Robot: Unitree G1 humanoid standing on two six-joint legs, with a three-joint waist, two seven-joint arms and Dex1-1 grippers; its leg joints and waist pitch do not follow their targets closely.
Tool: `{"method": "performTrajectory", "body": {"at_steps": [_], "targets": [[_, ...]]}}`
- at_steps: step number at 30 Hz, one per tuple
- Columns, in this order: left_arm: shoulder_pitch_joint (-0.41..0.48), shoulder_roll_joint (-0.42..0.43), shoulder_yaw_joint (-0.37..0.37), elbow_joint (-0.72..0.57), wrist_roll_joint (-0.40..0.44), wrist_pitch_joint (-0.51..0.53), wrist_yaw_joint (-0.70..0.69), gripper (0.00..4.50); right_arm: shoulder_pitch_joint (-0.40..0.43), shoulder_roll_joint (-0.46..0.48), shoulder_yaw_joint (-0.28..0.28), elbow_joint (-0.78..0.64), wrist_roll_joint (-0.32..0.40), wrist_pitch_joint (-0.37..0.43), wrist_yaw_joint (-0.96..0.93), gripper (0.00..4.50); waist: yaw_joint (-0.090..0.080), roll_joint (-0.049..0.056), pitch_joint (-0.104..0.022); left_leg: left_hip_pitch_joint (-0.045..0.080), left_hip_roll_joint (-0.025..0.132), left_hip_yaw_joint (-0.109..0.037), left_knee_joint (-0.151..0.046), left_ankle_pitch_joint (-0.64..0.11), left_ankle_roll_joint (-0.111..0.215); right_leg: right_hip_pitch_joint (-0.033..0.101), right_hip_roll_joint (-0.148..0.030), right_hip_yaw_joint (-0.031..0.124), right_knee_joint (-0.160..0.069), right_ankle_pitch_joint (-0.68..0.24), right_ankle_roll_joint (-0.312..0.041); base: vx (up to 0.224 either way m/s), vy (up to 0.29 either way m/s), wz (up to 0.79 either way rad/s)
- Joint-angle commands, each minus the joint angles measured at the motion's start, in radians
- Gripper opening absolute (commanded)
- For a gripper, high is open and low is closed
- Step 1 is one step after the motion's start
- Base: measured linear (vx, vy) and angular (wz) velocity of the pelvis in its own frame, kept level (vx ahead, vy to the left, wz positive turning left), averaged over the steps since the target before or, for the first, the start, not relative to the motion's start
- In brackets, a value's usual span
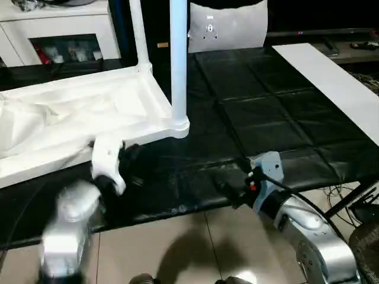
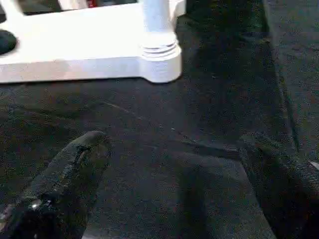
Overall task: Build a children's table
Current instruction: Rotate leg to tighten
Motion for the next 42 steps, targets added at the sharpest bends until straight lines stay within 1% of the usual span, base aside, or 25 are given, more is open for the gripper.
{"method": "performTrajectory", "body": {"at_steps": [1,5,6,8,10,11,12,13,16,18,19,20,21,23,25,26,28,29,31,32,33,34,35,39,42], "targets": [[0.031,-0.026,-0.022,-0.068,-0.012,0.017,0.031,0.60,-0.002,0.013,-0.015,-0.018,0.006,-0.007,-0.018,4.50,-0.001,-0.014,-0.052,-0.001,0.035,-0.002,-0.077,-0.293,0.019,0.042,-0.059,0.048,-0.112,-0.460,-0.087,0.000,0.000,0.00],[0.079,-0.068,-0.040,-0.106,0.062,0.031,0.087,0.60,-0.020,0.039,-0.016,-0.009,0.025,-0.005,-0.035,4.50,-0.022,-0.015,-0.034,0.065,0.016,-0.009,-0.071,-0.582,0.003,0.029,-0.033,0.000,-0.163,-0.798,0.026,0.000,0.000,0.00],[0.081,-0.078,-0.035,-0.115,0.057,0.047,0.106,0.60,-0.028,0.030,-0.002,-0.009,0.015,-0.003,-0.028,4.50,-0.017,-0.010,-0.017,0.010,-0.001,-0.033,-0.090,-0.672,0.036,0.082,-0.046,-0.079,-0.166,-0.853,0.055,0.000,0.000,0.00],[0.084,-0.079,-0.039,-0.130,0.061,0.057,0.133,0.60,-0.037,0.011,0.027,-0.002,0.000,-0.011,0.000,4.50,-0.002,0.038,-0.028,-0.094,0.002,-0.043,-0.172,-0.835,0.053,0.221,-0.004,-0.056,0.074,-0.577,0.024,-0.010,0.011,0.22],[0.089,-0.076,-0.046,-0.137,0.054,0.065,0.142,0.60,-0.039,0.007,0.033,0.004,-0.004,-0.014,0.001,4.50,-0.019,-0.025,-0.018,0.000,-0.045,-0.028,-0.043,-0.608,0.097,0.119,-0.089,-0.012,-0.114,-0.856,0.003,0.021,-0.018,0.71],[0.094,-0.076,-0.052,-0.147,0.061,0.067,0.146,0.60,-0.041,0.001,0.039,0.008,-0.003,-0.021,0.016,4.50,-0.024,-0.034,0.015,0.100,-0.054,-0.010,0.182,-0.346,0.100,0.014,-0.206,-0.032,-0.280,-1.241,-0.062,0.067,-0.022,0.84],[0.104,-0.074,-0.063,-0.156,0.074,0.074,0.147,0.60,-0.043,-0.002,0.041,0.012,-0.002,-0.027,0.026,4.50,-0.028,-0.022,0.010,0.018,-0.015,-0.041,0.216,-0.211,0.101,0.129,-0.264,-0.033,-0.247,-1.222,-0.089,0.102,0.059,0.63],[0.109,-0.073,-0.070,-0.160,0.081,0.078,0.147,0.60,-0.044,-0.003,0.040,0.014,-0.002,-0.028,0.027,4.50,-0.033,-0.021,0.014,-0.003,0.018,-0.043,0.182,-0.293,0.087,0.180,-0.264,-0.080,-0.226,-1.172,-0.050,0.102,0.059,0.63],[0.121,-0.074,-0.087,-0.167,0.104,0.086,0.147,0.60,-0.047,-0.015,0.042,0.021,-0.010,-0.043,0.031,4.50,-0.036,0.015,-0.005,0.004,0.001,-0.059,-0.004,-0.429,0.125,0.228,-0.086,-0.135,-0.145,-0.750,-0.071,0.177,0.119,0.84],[0.125,-0.066,-0.098,-0.171,0.105,0.089,0.146,0.60,-0.043,-0.018,0.038,0.020,-0.011,-0.050,0.027,4.50,-0.106,0.061,-0.062,0.220,0.035,-0.285,-0.054,-0.363,0.432,0.055,0.047,-0.073,0.093,-0.312,0.019,0.217,0.088,0.76],[0.125,-0.064,-0.100,-0.171,0.104,0.090,0.145,0.60,-0.041,-0.016,0.034,0.019,-0.011,-0.052,0.022,4.50,-0.109,0.055,-0.053,0.207,0.039,-0.302,-0.049,-0.327,0.494,0.032,0.040,-0.049,0.117,-0.271,0.029,0.243,0.087,0.70],[0.125,-0.059,-0.104,-0.171,0.099,0.093,0.143,0.60,-0.034,-0.015,0.025,0.017,-0.013,-0.058,0.010,4.50,-0.106,0.060,-0.044,0.185,0.006,-0.303,-0.047,-0.313,0.525,-0.002,0.047,-0.027,0.151,-0.219,0.030,0.228,0.101,0.67],[0.119,-0.056,-0.110,-0.164,0.087,0.092,0.131,0.60,-0.001,-0.006,-0.004,0.000,0.003,-0.049,-0.012,4.50,-0.100,0.040,-0.041,0.181,0.050,-0.216,-0.075,-0.324,0.374,-0.044,0.034,-0.013,0.166,-0.099,0.030,0.206,0.085,0.42],[0.115,-0.056,-0.115,-0.158,0.085,0.090,0.125,0.60,0.027,-0.011,-0.010,-0.012,0.006,-0.046,-0.014,4.50,-0.095,0.019,-0.044,0.154,0.041,-0.192,-0.110,-0.287,0.336,-0.039,0.026,-0.005,0.150,-0.009,0.030,0.209,0.064,0.27],[0.114,-0.050,-0.127,-0.152,0.082,0.090,0.111,0.60,0.051,-0.021,-0.009,-0.025,0.006,-0.058,-0.002,4.50,-0.080,-0.036,-0.045,0.159,-0.032,-0.135,-0.126,-0.288,0.315,0.016,-0.021,0.053,0.014,-0.011,-0.043,0.236,0.008,-0.09],[0.118,-0.051,-0.130,-0.149,0.067,0.076,0.092,0.60,0.067,-0.022,-0.013,-0.035,0.014,-0.059,0.002,4.50,-0.040,-0.072,-0.049,0.134,-0.156,-0.054,0.047,-0.304,0.245,0.111,-0.118,0.204,-0.114,-0.363,-0.152,0.266,-0.032,0.02],[0.122,-0.047,-0.134,-0.148,0.044,0.076,0.062,0.60,0.085,-0.026,-0.019,-0.050,0.021,-0.062,0.008,4.50,-0.029,-0.057,-0.052,0.066,-0.145,-0.085,0.174,-0.196,0.130,0.164,-0.181,0.282,-0.128,-0.538,-0.348,0.285,-0.010,0.19],[0.123,-0.039,-0.137,-0.149,0.028,0.085,0.040,0.60,0.098,-0.034,-0.018,-0.059,0.025,-0.069,0.015,4.50,-0.026,-0.052,-0.054,-0.008,-0.109,-0.123,0.196,-0.052,0.050,0.189,-0.172,0.264,-0.081,-0.147,-0.414,0.266,0.030,0.03],[0.123,-0.011,-0.147,-0.146,-0.014,0.098,-0.026,0.76,0.136,-0.062,-0.012,-0.091,0.036,-0.078,0.048,4.50,-0.021,-0.025,-0.064,-0.027,-0.085,-0.136,0.120,0.226,-0.005,0.148,-0.102,0.161,-0.017,0.612,-0.360,0.206,0.031,-0.04],[0.126,0.000,-0.151,-0.146,-0.027,0.102,-0.050,0.87,0.148,-0.073,-0.010,-0.101,0.038,-0.081,0.059,4.50,-0.019,-0.009,-0.054,0.006,-0.101,-0.106,0.011,0.403,-0.024,0.078,0.022,0.046,-0.027,0.639,-0.213,0.122,0.003,-0.05],[0.131,0.012,-0.154,-0.150,-0.034,0.107,-0.065,0.97,0.158,-0.077,-0.011,-0.111,0.040,-0.079,0.062,4.50,-0.027,0.026,-0.028,-0.019,-0.055,-0.102,-0.054,0.367,0.000,0.069,0.074,0.017,-0.052,0.353,-0.106,0.106,0.007,-0.12],[0.137,0.021,-0.157,-0.155,-0.041,0.115,-0.077,1.02,0.164,-0.080,-0.013,-0.117,0.042,-0.077,0.062,4.50,-0.029,0.053,-0.070,0.013,0.074,-0.153,-0.046,0.190,0.062,0.076,-0.001,0.053,-0.009,0.118,-0.079,0.106,0.007,-0.12],[0.139,0.023,-0.158,-0.156,-0.041,0.116,-0.078,1.02,0.165,-0.080,-0.015,-0.119,0.042,-0.076,0.060,4.50,-0.032,0.055,-0.064,0.011,0.092,-0.160,-0.058,0.110,0.101,0.073,-0.026,0.061,-0.013,0.074,-0.105,0.106,0.035,-0.02],[0.143,0.023,-0.163,-0.149,0.002,0.137,-0.023,1.37,0.157,-0.083,-0.026,-0.124,0.038,-0.056,0.043,4.50,-0.028,0.005,-0.050,-0.009,0.019,-0.085,-0.059,-0.203,0.096,0.087,-0.063,0.082,-0.078,-0.092,-0.212,0.023,0.044,0.00],[0.141,0.016,-0.164,-0.146,0.011,0.112,-0.010,1.51,0.149,-0.083,-0.026,-0.122,0.040,-0.047,0.033,4.50,-0.024,0.010,-0.042,-0.006,0.031,-0.063,-0.074,-0.270,0.063,0.076,-0.066,0.087,-0.093,-0.335,-0.174,0.000,0.000,0.00]]}}
